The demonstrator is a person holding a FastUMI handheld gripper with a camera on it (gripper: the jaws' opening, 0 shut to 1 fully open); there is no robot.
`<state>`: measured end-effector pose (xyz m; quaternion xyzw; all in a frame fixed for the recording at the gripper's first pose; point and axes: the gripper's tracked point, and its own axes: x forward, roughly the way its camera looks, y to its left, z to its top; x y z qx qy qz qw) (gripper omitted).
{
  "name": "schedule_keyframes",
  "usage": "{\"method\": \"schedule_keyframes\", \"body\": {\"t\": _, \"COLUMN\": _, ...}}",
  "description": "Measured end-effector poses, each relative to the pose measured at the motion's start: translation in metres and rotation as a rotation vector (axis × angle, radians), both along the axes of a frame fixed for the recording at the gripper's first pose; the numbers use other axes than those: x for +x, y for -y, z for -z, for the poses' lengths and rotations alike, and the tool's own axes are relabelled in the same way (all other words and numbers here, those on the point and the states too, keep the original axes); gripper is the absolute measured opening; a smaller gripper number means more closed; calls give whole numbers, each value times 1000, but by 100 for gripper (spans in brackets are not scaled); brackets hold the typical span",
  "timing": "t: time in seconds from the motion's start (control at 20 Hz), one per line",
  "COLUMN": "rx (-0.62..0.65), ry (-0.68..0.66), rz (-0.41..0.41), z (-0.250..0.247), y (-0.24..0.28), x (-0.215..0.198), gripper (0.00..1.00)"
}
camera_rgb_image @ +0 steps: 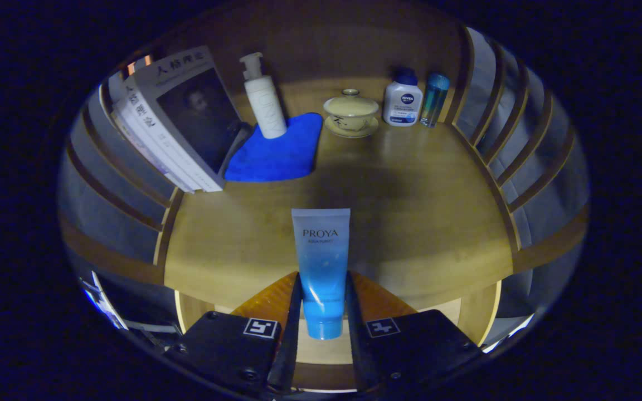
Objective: Pull open the drawer, take out the items inside it, and place them on the countertop above the cabinet.
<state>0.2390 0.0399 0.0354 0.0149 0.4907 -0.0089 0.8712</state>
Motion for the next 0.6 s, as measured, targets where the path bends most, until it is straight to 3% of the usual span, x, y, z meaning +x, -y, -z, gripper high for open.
{"method": "schedule_keyframes", "body": {"t": 0.2, "rx": -16, "ry": -22, "rz": -5, "z": 8, "y": 1, "x": 6, "gripper": 44}}
{"method": "schedule_keyframes", "body": {"t": 0.35, "rx": 3, "ry": 7, "rz": -21, "z": 7, "y": -4, "x": 9, "gripper": 49}}
{"method": "schedule_keyframes", "body": {"t": 0.6, "rx": -10, "ry": 44, "rz": 19, "z": -3, "y": 4, "x": 2, "gripper": 59}}
